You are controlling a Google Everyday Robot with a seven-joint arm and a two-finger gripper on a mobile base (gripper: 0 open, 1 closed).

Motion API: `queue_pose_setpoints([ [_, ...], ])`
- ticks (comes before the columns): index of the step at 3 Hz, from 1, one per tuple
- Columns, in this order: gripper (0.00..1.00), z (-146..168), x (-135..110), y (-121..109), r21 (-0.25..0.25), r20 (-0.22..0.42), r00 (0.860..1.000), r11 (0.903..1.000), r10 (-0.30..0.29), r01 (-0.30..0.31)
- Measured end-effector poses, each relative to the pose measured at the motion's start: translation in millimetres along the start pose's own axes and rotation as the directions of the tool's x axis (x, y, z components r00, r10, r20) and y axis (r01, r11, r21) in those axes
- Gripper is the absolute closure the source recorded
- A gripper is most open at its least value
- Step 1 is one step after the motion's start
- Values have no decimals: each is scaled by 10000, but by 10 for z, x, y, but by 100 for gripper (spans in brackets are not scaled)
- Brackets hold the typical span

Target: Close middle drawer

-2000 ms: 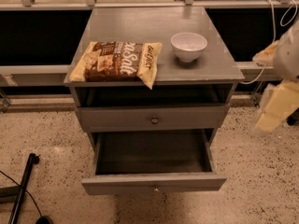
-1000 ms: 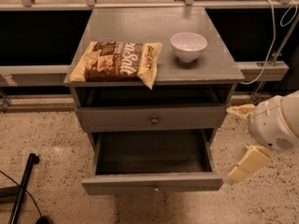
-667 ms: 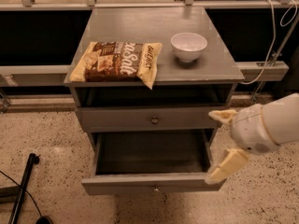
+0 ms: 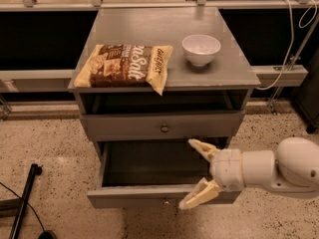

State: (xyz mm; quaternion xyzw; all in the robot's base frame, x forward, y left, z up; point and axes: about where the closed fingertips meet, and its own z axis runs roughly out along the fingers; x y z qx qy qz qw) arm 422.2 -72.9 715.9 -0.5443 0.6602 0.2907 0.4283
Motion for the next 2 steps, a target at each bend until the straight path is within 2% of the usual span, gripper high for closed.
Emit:
queue_pose_setpoints([
  [1, 0, 293, 199, 39, -389, 692, 9927, 9941, -987, 1015],
  [2, 0, 335, 275, 43, -418, 759, 9920, 9937, -1008, 1041],
])
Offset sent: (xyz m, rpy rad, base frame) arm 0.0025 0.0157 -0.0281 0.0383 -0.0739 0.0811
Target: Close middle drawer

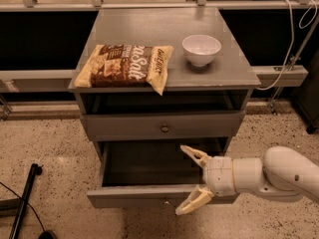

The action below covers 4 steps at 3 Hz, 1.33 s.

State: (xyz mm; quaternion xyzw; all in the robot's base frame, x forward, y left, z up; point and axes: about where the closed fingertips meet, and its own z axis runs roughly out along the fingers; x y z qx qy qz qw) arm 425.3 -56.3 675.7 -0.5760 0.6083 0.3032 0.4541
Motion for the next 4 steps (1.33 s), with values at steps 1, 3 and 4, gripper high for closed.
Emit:
queue_pose_setpoints([
  [1, 0, 12, 77, -19, 74, -110, 9997, 9998, 206, -205],
  [3, 0, -135, 1182, 30, 1158, -3348, 9422, 9929, 117, 288],
  [4, 18, -161, 1671, 69, 1067, -4414, 8973, 9930, 11, 513],
])
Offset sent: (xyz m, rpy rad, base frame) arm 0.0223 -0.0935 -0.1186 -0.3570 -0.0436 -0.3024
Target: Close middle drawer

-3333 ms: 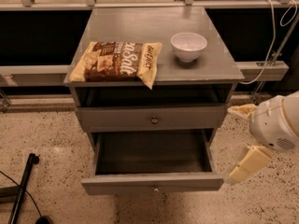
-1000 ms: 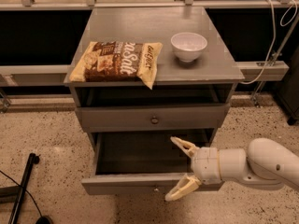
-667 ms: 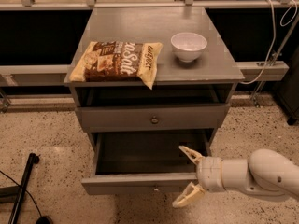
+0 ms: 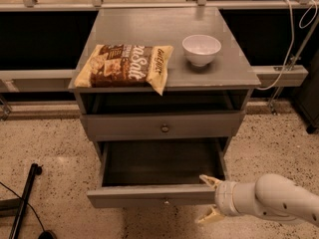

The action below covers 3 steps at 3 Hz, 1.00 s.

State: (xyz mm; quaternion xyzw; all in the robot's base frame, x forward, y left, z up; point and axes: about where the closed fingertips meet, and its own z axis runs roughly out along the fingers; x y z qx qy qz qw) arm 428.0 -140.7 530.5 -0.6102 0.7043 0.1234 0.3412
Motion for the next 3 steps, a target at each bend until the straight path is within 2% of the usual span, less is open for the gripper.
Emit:
queue_pose_setpoints([
  [1, 50, 452, 475, 165, -434, -16, 9998, 9989, 202, -203],
  [2, 72, 839, 805, 424, -862, 417, 9950, 9925, 907, -868],
  [3, 96, 1131, 1089, 574, -828, 376, 9867, 9845, 1584, -1549],
])
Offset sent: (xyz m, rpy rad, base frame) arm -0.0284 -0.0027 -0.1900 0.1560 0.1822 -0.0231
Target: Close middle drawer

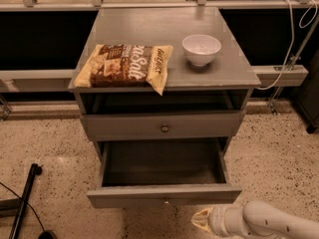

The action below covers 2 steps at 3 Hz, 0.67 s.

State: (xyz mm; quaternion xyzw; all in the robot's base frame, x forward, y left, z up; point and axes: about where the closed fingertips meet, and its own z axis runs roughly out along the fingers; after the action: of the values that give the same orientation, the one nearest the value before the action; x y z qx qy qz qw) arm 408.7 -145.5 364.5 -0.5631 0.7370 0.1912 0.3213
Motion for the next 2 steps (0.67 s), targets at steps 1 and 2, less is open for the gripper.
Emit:
queue_pose_setpoints([
  [1, 100, 49, 41, -239, 850, 144, 9999, 9964, 59, -71],
  [2, 100, 16, -59, -639, 1937, 326, 9992, 9810, -217, 150],
])
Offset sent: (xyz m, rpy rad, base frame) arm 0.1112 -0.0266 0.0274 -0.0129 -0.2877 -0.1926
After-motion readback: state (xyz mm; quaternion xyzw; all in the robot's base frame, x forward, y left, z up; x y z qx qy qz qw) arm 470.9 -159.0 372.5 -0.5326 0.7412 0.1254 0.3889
